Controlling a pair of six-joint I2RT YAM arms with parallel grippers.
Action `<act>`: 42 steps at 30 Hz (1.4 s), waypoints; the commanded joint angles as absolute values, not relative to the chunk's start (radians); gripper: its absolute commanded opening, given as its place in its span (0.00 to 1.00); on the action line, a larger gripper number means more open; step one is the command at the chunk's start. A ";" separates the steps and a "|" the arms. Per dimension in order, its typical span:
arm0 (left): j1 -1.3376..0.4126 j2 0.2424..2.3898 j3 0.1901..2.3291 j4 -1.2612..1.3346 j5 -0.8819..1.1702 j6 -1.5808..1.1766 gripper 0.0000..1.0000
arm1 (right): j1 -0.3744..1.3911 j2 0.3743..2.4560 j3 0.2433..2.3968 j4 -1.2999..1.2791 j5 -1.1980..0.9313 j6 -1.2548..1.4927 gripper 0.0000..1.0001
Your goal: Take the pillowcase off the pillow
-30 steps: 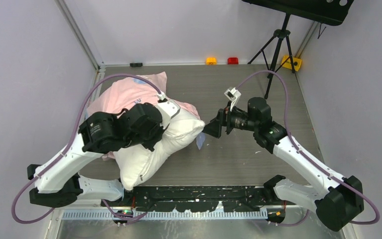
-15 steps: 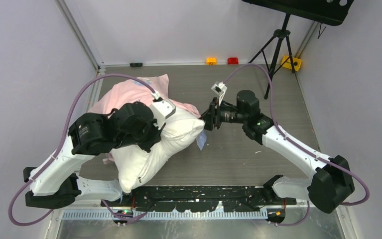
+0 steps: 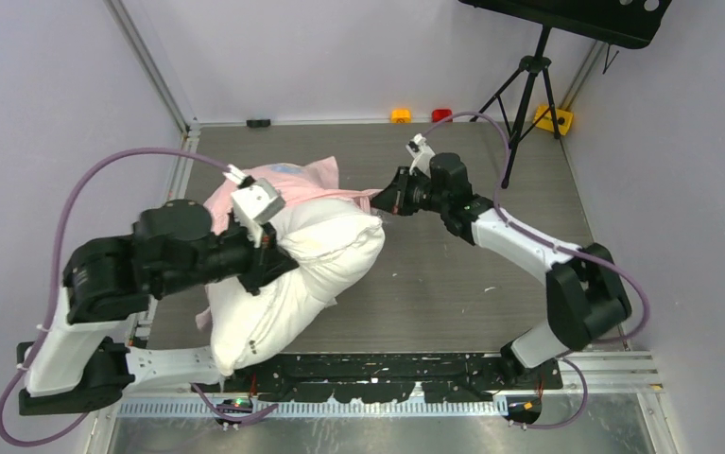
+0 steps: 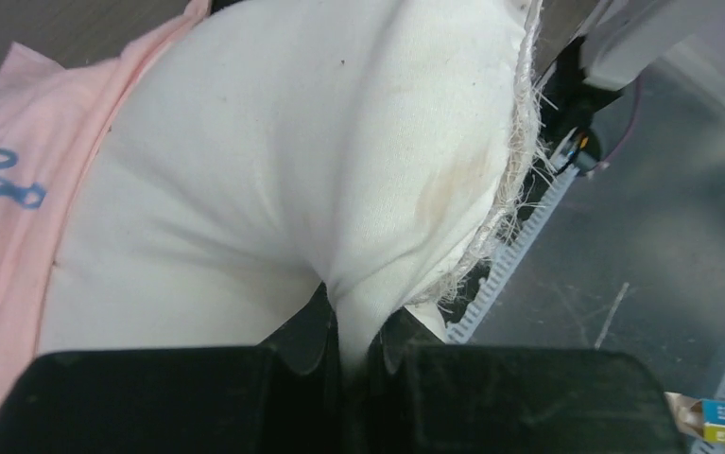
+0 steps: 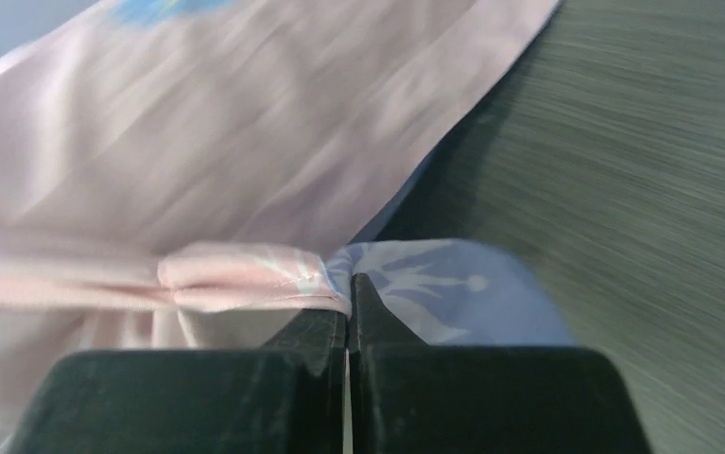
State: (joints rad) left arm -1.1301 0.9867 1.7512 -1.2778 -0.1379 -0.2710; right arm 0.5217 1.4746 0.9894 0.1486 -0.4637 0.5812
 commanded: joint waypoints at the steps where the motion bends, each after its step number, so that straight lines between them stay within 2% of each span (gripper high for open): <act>1: -1.135 0.869 1.798 -0.965 -0.017 -0.338 0.00 | 0.400 1.635 1.052 0.023 -0.303 0.704 0.00; 6: -1.135 0.851 1.796 -0.950 -0.018 -0.359 0.00 | 0.364 1.734 1.117 -0.101 -0.170 0.653 0.00; 12: -1.134 0.847 1.752 -0.888 -0.005 -0.374 0.00 | 0.359 1.707 1.143 -0.144 -0.070 0.601 0.00; 16: -1.135 0.862 1.708 -0.863 -0.005 -0.371 0.00 | 0.345 1.686 1.171 -0.182 -0.084 0.549 0.01; 18: -1.135 0.876 1.664 -0.837 -0.005 -0.376 0.00 | 0.342 1.666 1.178 -0.190 -0.095 0.536 0.10; 23: -1.135 0.914 1.528 -0.706 0.068 -0.406 0.00 | 0.313 1.624 1.230 -0.270 -0.082 0.534 0.58; 24: -1.134 0.926 1.505 -0.684 0.072 -0.408 0.00 | 0.295 1.618 1.244 -0.290 -0.081 0.545 0.63; 28: -1.134 0.997 1.431 -0.608 0.070 -0.422 0.00 | 0.208 1.559 1.279 -0.377 -0.097 0.599 0.71; 29: -1.134 1.022 1.408 -0.590 0.071 -0.425 0.00 | 0.193 1.530 1.275 -0.390 -0.090 0.604 0.75; 30: -1.135 1.051 1.393 -0.567 0.074 -0.427 0.00 | 0.186 1.495 1.269 -0.409 -0.071 0.609 0.86; 37: -1.134 1.216 1.347 -0.483 -0.035 -0.400 0.00 | 0.178 1.214 1.144 -0.423 0.065 0.612 0.88; 42: -1.123 1.358 1.498 -0.528 -0.186 -0.276 0.00 | 0.179 1.085 1.071 -0.460 0.074 0.658 0.89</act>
